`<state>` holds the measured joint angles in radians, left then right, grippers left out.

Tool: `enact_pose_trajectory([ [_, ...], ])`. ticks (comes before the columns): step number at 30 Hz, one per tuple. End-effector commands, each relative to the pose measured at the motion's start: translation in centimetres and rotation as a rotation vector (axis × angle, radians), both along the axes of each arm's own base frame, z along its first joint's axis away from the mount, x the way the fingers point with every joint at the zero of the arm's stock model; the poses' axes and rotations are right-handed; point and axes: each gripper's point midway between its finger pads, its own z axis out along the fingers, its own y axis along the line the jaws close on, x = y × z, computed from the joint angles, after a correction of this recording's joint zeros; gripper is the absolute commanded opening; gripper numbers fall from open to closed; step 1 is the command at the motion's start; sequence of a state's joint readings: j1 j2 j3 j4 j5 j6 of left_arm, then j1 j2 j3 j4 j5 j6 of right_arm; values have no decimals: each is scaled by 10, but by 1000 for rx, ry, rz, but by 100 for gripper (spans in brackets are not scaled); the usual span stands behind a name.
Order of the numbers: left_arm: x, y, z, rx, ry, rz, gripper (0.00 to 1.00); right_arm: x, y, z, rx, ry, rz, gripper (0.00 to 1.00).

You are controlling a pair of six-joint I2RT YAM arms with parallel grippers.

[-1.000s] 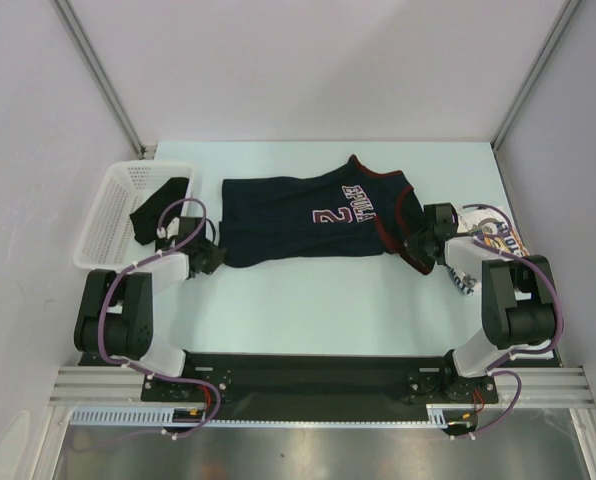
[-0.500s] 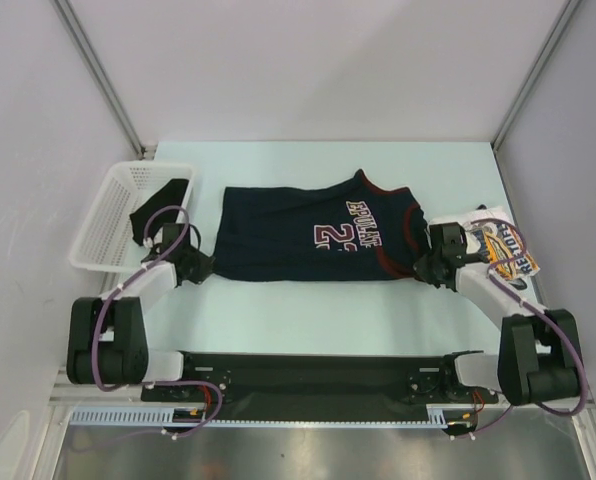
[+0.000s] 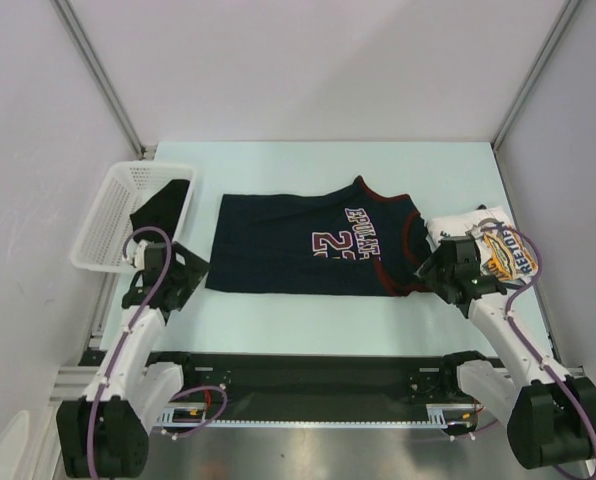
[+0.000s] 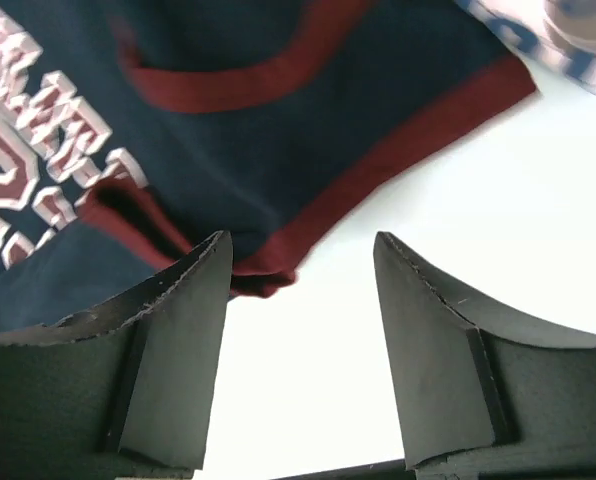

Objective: Fold and stack the tank tops

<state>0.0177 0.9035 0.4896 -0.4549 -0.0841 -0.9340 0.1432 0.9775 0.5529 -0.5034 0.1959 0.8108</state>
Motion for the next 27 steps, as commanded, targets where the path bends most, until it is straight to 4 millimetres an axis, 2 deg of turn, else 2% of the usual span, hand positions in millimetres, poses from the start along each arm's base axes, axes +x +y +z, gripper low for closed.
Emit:
enact_pose_trajectory([
  [1,4,8,37,74,-90,-14,93,24,15,38,-16,-162,150,63],
  [2,5,3,45,81,-114,-72,93,28,25,44,11,-189,204,63],
  [3,16,-2,61,89,-177,-125,93,36,34,50,22,-213,259,64],
  [5,23,-15,72,103,-215,-257,93,52,53,65,36,-273,387,64],
  [6,32,-21,87,101,-269,-298,94,58,57,66,31,-266,411,64],
  [8,42,-35,95,91,-318,-403,97,83,68,71,13,-242,473,63],
  [9,52,-37,110,96,-370,-415,100,91,72,72,7,-235,492,63],
  [10,58,-38,116,108,-395,-433,100,111,76,75,-8,-227,512,63],
  [11,65,-39,114,105,-387,-441,100,120,82,77,-10,-225,532,62],
  [12,75,-39,128,116,-418,-440,100,131,84,82,-16,-229,539,61],
  [13,81,-38,130,121,-419,-446,100,140,88,81,-18,-216,552,61],
  [14,90,-39,122,116,-388,-451,100,160,94,87,-20,-225,575,61],
  [15,100,-40,134,116,-410,-458,99,169,99,85,-19,-214,589,61],
  [16,106,-40,134,114,-404,-462,98,177,103,84,-21,-212,604,61],
  [17,114,-50,122,96,-367,-492,98,199,108,84,-32,-214,612,61],
  [18,122,-52,128,98,-378,-495,96,206,111,82,-38,-204,618,61],
  [19,128,-52,125,92,-370,-490,95,216,112,83,-45,-207,620,60],
  [20,134,-53,114,84,-344,-491,94,224,115,78,-46,-195,628,60],
  [21,142,-56,116,90,-363,-494,93,240,119,77,-52,-196,637,60],
  [22,146,-58,113,87,-363,-494,93,248,121,72,-55,-189,641,60],
  [23,153,-57,102,89,-339,-489,93,254,124,69,-51,-187,655,59],
  [24,161,-60,104,95,-349,-496,91,270,128,67,-55,-197,666,59],
  [25,166,-61,100,101,-337,-501,91,274,131,63,-55,-187,677,59],
  [26,172,-58,85,106,-293,-496,91,281,136,65,-51,-196,699,62],
  [27,180,-58,88,114,-293,-495,90,284,139,42,-53,-147,716,64],
])
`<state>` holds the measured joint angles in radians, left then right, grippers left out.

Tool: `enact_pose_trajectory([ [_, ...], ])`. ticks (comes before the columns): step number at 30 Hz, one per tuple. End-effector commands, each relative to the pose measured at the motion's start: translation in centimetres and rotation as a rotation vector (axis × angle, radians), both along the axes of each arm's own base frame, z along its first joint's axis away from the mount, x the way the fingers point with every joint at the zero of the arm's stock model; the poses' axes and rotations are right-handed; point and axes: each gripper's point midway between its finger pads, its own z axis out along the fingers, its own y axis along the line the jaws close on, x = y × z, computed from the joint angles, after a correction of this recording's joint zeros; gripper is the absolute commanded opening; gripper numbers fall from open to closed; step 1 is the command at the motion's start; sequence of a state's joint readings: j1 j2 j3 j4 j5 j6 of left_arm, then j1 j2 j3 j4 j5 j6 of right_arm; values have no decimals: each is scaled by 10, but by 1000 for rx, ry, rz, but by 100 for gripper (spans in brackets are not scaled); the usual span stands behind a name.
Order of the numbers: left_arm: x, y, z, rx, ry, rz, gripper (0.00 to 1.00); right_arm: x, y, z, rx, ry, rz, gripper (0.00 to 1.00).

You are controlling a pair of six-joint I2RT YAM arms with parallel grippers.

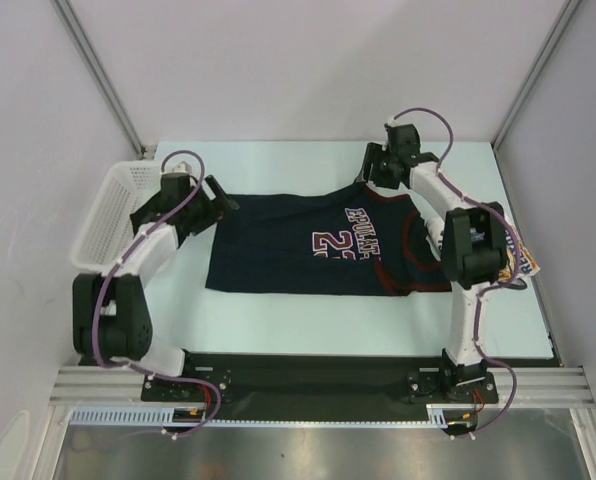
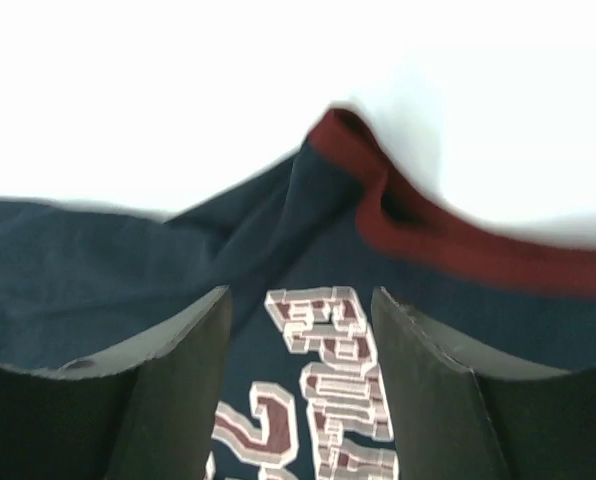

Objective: Fold and stack the tank tops

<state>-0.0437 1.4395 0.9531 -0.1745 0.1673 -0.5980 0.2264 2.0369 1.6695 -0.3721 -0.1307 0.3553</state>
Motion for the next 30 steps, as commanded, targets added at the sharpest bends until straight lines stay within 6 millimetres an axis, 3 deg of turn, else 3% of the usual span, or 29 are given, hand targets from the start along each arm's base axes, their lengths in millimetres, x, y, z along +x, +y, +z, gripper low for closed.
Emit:
enact_pose_trajectory([
  [1,36,-1,5,42,-43,-22,90,25,17,5,-42,-22,90,65],
  [3,49,0,8,55,-41,-21,90,33,17,-5,-72,-3,92,70],
  [4,53,0,-3,63,-13,-27,90,47,19,-6,-75,-13,93,70],
  [10,83,5,0,110,-9,-21,90,71,19,-24,-88,3,79,68],
  [11,86,6,-8,120,12,-19,90,76,20,-30,-93,3,80,67],
  [19,111,9,-16,180,49,-18,90,79,25,-64,-67,51,99,58],
  [22,120,12,-19,210,59,-19,90,84,22,-61,-24,43,91,33],
  [23,120,15,-21,223,75,-15,90,85,23,-58,3,39,94,18],
  [26,129,16,-27,248,95,-21,90,93,7,-46,45,12,34,10],
  [30,141,19,-30,296,105,-16,90,102,-12,-28,74,-55,-27,6],
])
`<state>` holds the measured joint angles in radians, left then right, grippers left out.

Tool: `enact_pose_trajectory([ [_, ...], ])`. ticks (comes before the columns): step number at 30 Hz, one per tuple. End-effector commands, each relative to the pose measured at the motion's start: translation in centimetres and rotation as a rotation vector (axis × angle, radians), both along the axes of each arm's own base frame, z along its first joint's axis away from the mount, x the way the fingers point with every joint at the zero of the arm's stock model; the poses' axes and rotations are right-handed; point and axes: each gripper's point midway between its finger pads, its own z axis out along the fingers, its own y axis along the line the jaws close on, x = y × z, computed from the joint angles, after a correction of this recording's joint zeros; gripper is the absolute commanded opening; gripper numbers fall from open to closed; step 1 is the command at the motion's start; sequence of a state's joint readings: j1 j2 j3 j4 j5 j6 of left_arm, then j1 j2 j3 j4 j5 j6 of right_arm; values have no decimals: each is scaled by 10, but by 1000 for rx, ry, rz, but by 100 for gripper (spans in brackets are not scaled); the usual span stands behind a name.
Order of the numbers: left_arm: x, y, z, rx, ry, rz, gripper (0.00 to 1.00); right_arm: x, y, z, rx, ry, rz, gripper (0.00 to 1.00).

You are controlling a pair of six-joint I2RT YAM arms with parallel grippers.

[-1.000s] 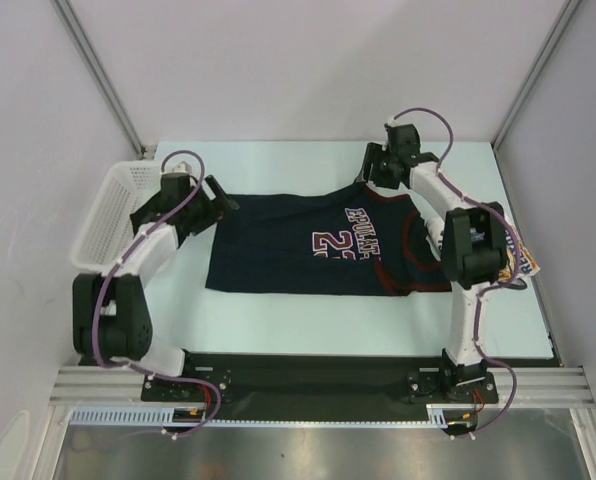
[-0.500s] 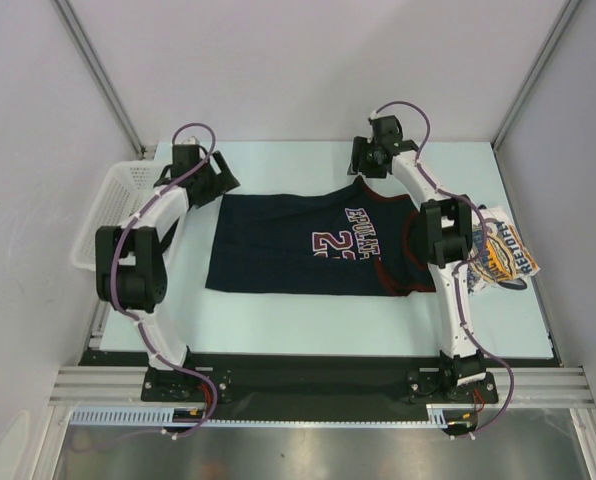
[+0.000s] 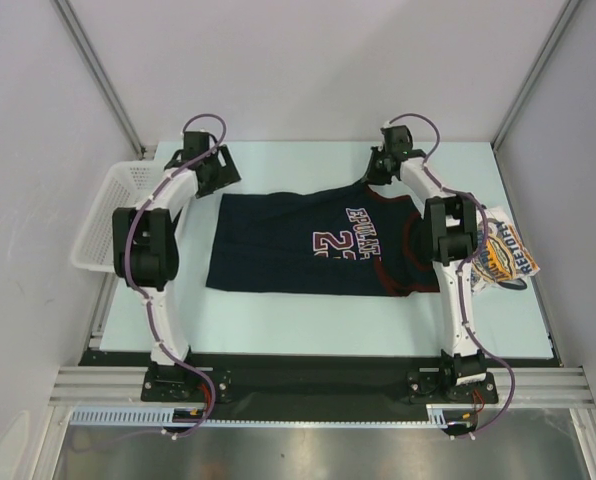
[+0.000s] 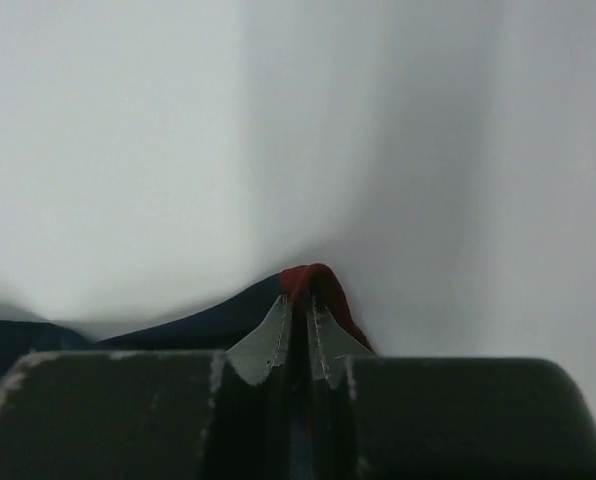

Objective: Fold and stack the tank tops

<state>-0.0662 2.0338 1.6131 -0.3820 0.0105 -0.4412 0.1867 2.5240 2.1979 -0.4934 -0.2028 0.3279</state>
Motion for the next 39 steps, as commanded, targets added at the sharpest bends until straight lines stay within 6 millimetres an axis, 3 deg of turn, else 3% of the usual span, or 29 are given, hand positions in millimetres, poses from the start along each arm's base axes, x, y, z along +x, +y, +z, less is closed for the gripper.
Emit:
enact_pose_trajectory([
  [1,11,3,0,78,8,-17,90,21,-20,61,69,-145,-64,6],
  [11,20,-10,-29,105,87,-59,83,15,-21,60,88,-145,-61,6],
  [15,33,-15,-29,95,82,-62,82,14,-19,63,96,-152,-54,6],
  [16,35,-17,-37,89,94,-65,81,13,-19,62,99,-148,-52,6],
  [22,52,-20,-41,75,80,-54,52,11,-17,70,105,-164,-44,6],
  [26,72,-18,-35,69,-1,-44,16,10,-17,72,108,-172,-41,5],
  [29,80,-14,-30,48,-20,-35,0,9,-15,79,115,-189,-31,5],
  [35,71,1,10,88,-139,22,0,0,-19,87,109,-216,-42,8],
  [37,58,9,23,100,-178,59,0,-8,-18,89,113,-226,-45,8],
  [39,41,10,27,96,-188,73,0,-12,-17,106,119,-275,-51,8],
])
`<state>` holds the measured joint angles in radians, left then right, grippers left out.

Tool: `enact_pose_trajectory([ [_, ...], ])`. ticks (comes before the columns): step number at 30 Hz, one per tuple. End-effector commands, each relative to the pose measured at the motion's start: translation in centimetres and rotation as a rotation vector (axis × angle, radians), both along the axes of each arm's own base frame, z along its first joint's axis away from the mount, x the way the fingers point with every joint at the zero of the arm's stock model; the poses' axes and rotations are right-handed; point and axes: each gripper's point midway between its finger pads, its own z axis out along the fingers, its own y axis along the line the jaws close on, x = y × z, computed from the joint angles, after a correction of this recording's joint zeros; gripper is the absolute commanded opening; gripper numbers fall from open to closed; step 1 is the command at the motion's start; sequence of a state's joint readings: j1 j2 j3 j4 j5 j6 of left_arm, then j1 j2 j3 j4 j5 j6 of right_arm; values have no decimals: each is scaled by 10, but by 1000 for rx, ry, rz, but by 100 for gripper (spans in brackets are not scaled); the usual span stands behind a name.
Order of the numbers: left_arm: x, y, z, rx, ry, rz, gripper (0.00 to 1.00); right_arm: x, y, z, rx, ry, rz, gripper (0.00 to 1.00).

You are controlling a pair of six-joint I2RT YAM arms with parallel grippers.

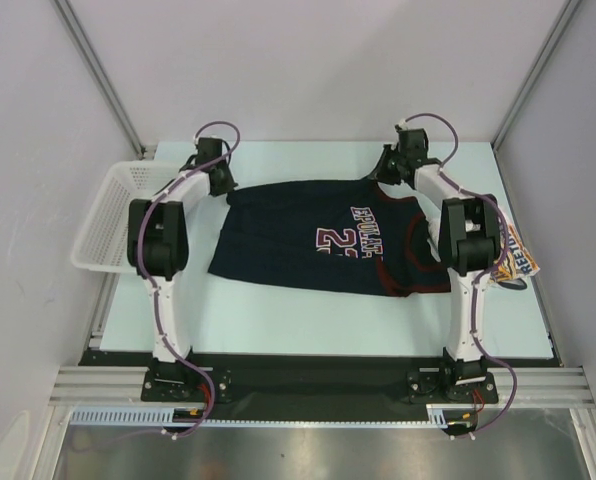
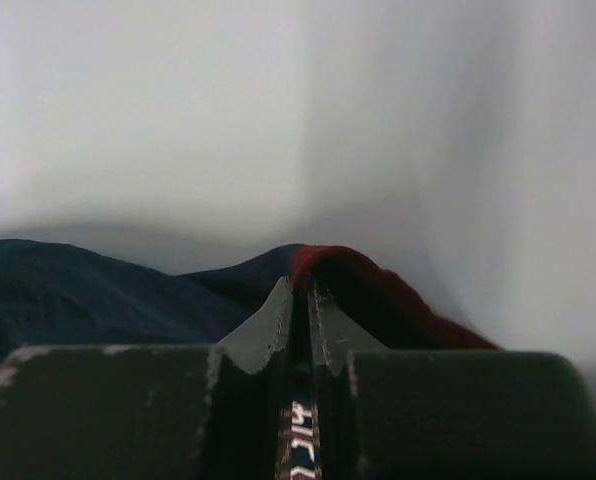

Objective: Fold and stack the tank tops

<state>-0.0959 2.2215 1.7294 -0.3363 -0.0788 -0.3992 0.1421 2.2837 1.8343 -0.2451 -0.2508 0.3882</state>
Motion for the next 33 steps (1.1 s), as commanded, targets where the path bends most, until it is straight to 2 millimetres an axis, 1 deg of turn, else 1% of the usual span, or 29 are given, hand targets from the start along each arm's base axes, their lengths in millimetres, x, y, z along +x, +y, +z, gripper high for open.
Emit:
enact_pose_trajectory([
  [1,6,14,80,-1,-232,73,0,-3,6,55,8,-157,-10,9],
  [2,2,14,81,-5,-239,80,0,-4,8,57,7,-182,-12,9],
  [3,-7,15,79,-10,-235,85,0,-9,10,59,4,-194,-13,10],
  [4,-7,15,82,-17,-253,89,0,-22,10,51,-21,-183,-30,11],
  [5,-10,14,81,-20,-253,86,2,-21,11,58,-25,-224,-40,12],
  [6,-16,11,76,-33,-244,76,4,-26,13,57,-32,-231,-50,12],
  [7,-18,10,74,-39,-241,71,5,-30,5,65,-47,-254,-93,13],
  [8,-19,9,74,-45,-241,67,7,-40,7,54,-42,-250,-101,13],
  [10,-26,8,66,-53,-223,69,9,-51,0,51,-40,-259,-149,13],
  [11,-27,8,65,-56,-226,69,11,-52,1,67,-16,-317,-154,15],
  [12,-32,9,60,-52,-217,73,11,-65,0,51,-19,-286,-159,18],
  [13,-32,9,61,-53,-226,73,11,-67,-6,49,-33,-284,-187,22],
  [15,-35,10,58,-53,-221,69,18,-75,-8,41,-51,-268,-202,26],
  [17,-38,8,57,-55,-213,58,28,-81,-9,37,-61,-258,-212,33],
  [18,-43,9,57,-51,-207,66,29,-87,-12,32,-73,-250,-226,33],
  [19,-47,15,55,-30,-201,99,32,-90,-13,33,-75,-257,-233,34],
  [20,-50,17,64,-37,-221,111,39,-91,-14,40,-68,-279,-245,38],
  [21,-58,16,56,-38,-211,110,42,-93,-17,40,-70,-282,-254,38],
  [22,-58,16,59,-44,-228,108,45,-95,-20,37,-73,-280,-269,46],
  [23,-61,16,61,-48,-233,109,52,-95,-21,39,-74,-283,-275,50],
  [24,-65,15,62,-52,-234,109,55,-95,-22,41,-74,-285,-278,53],
  [25,-66,16,63,-52,-238,110,58,-92,-21,45,-66,-290,-274,54],
  [26,-67,17,63,-46,-236,115,63,-91,-20,45,-62,-284,-265,54],
  [28,-66,17,69,-44,-248,119,68,-88,-15,44,-48,-275,-242,55],
  [29,-65,18,71,-42,-253,118,73,-85,-13,48,-41,-276,-235,55],
  [30,-60,17,77,-41,-266,114,75,-83,-8,49,-28,-272,-217,56],
  [31,-60,18,78,-34,-256,113,75,-81,-6,44,-23,-256,-207,56],
  [32,-58,18,81,-30,-255,109,77,-76,-3,50,-14,-260,-199,56],
  [33,-50,17,90,-29,-270,105,78,-74,1,51,-1,-255,-182,56],
])
